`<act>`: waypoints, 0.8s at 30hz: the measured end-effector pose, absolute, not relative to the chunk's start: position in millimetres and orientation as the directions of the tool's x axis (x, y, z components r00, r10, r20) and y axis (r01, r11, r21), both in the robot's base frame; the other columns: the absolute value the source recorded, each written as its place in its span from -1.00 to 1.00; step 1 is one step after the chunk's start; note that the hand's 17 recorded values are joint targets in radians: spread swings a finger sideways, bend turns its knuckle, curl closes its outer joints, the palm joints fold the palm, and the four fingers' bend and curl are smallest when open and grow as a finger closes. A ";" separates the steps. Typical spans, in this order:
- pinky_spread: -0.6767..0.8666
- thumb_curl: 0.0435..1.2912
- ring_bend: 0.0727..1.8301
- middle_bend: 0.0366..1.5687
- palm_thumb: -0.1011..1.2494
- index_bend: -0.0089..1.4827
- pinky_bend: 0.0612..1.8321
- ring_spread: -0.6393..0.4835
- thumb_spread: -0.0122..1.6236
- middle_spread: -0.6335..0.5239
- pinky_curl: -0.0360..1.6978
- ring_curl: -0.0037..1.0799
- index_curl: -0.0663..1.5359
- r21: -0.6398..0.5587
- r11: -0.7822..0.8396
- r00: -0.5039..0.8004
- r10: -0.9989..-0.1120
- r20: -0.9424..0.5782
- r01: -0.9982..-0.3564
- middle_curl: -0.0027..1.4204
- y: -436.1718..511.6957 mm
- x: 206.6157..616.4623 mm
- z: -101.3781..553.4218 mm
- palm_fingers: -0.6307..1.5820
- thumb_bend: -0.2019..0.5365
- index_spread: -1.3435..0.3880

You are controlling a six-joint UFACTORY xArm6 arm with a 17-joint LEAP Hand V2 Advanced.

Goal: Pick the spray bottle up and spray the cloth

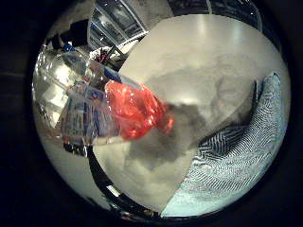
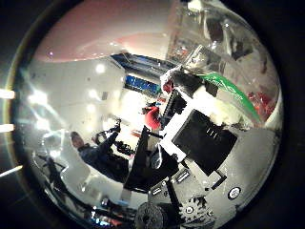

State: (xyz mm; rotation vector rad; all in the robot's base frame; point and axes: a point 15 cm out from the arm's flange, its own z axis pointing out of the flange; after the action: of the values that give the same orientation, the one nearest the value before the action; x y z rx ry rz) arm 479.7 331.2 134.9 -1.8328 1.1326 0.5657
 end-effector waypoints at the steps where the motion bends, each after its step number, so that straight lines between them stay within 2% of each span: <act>1: -0.70 -0.08 0.08 -0.10 0.31 -0.57 -0.07 -0.26 0.19 -0.16 0.08 -0.02 -0.03 -0.444 -0.204 0.485 -0.472 -0.736 -0.873 -0.32 331.6 478.0 133.7 -0.08 -0.53 0.06; 2: -0.62 -0.12 0.00 -0.16 0.29 -0.52 -0.17 -0.25 0.22 -0.14 0.06 -0.07 -0.04 -0.444 -0.213 0.490 -0.472 -0.733 -0.870 -0.35 331.7 476.7 132.8 -0.20 -0.54 0.04; 5: -0.28 -0.20 -0.22 -0.33 0.23 -0.56 -0.33 -0.18 0.27 -0.09 -0.04 -0.26 -0.15 -0.440 -0.258 0.510 -0.473 -0.718 -0.860 -0.44 332.7 469.8 127.8 -0.36 -0.54 0.01; 7: -0.03 -0.26 -0.31 -0.45 0.19 -0.63 -0.38 -0.11 0.28 -0.05 -0.10 -0.34 -0.23 -0.438 -0.291 0.526 -0.478 -0.703 -0.850 -0.48 330.4 466.2 123.6 -0.39 -0.54 0.02; 12: 0.28 -0.36 -0.46 -0.62 0.14 -0.75 -0.50 0.03 0.30 0.03 -0.26 -0.46 -0.35 -0.442 -0.329 0.550 -0.478 -0.684 -0.835 -0.53 326.1 460.0 124.1 -0.41 -0.53 0.05; 17: 0.35 -0.40 -0.52 -0.68 0.12 -0.76 -0.55 0.05 0.30 0.04 -0.34 -0.50 -0.42 -0.452 -0.319 0.553 -0.498 -0.668 -0.833 -0.54 305.3 470.7 129.0 -0.38 -0.52 0.06; 24: 0.36 -0.44 -0.58 -0.75 0.12 -0.76 -0.60 0.08 0.30 0.05 -0.43 -0.53 -0.48 -0.482 -0.277 0.546 -0.569 -0.615 -0.831 -0.54 233.7 493.8 148.1 -0.32 -0.52 0.07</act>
State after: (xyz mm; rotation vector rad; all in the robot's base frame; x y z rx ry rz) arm 493.8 233.7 148.1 -1.9773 1.1317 0.4125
